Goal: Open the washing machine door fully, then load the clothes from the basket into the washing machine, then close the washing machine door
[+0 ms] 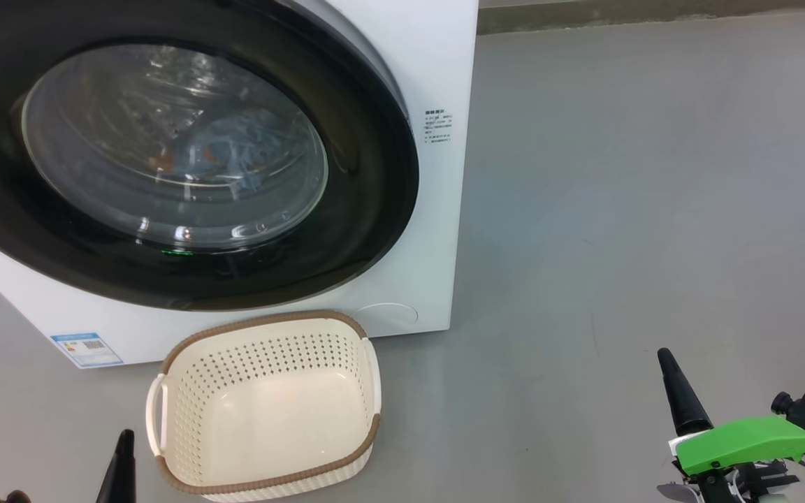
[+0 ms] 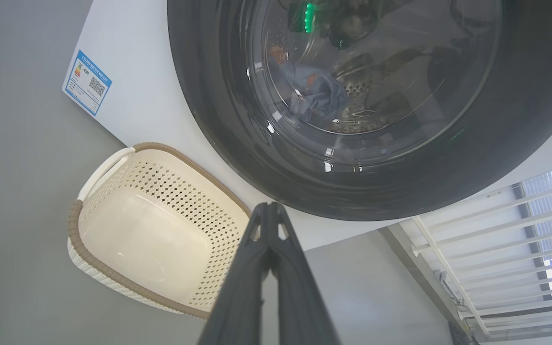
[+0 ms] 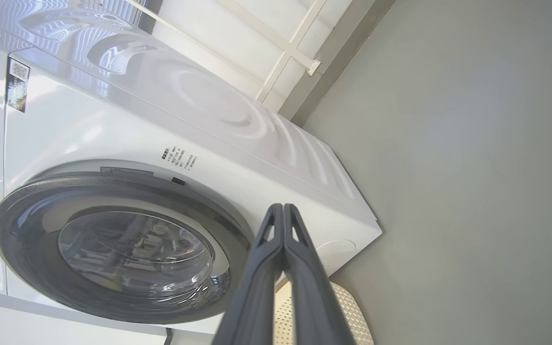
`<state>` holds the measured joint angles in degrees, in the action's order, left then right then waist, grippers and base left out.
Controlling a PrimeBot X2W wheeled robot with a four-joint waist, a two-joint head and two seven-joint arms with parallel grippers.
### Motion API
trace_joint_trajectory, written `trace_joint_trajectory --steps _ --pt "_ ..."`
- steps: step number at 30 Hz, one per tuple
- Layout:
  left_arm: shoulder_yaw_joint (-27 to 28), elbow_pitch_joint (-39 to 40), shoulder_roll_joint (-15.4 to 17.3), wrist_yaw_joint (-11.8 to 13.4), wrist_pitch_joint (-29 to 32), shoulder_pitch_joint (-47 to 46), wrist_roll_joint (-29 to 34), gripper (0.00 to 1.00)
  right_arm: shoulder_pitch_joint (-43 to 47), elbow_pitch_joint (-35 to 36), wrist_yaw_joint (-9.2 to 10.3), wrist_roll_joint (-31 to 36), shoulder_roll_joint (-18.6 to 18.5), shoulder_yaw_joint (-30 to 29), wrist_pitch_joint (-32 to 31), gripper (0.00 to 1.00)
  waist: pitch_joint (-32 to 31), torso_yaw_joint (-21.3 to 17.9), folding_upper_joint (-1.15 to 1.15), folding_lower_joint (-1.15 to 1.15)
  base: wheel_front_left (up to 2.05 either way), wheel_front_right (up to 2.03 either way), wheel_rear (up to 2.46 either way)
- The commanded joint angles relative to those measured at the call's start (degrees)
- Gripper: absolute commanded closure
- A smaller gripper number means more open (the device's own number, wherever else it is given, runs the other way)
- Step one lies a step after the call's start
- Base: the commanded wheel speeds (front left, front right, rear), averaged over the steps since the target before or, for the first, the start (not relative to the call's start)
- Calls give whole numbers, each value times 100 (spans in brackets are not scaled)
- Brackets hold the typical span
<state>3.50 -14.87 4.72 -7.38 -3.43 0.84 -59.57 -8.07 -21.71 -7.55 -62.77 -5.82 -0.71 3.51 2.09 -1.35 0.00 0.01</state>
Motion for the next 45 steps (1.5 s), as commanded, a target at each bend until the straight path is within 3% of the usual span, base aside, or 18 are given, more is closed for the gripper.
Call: trace_joint_trajectory --steps 1,45 --pt "145 105 80 -7 68 -319 -193 100 17 193 4 -184 -26 20 -66 100 -7 5 0 0 0 0 0" --pt "272 88 -126 -10 794 -619 -2586 100 151 644 6 -2337 221 -450 -796 100 -151 107 0 0 0 0 0"
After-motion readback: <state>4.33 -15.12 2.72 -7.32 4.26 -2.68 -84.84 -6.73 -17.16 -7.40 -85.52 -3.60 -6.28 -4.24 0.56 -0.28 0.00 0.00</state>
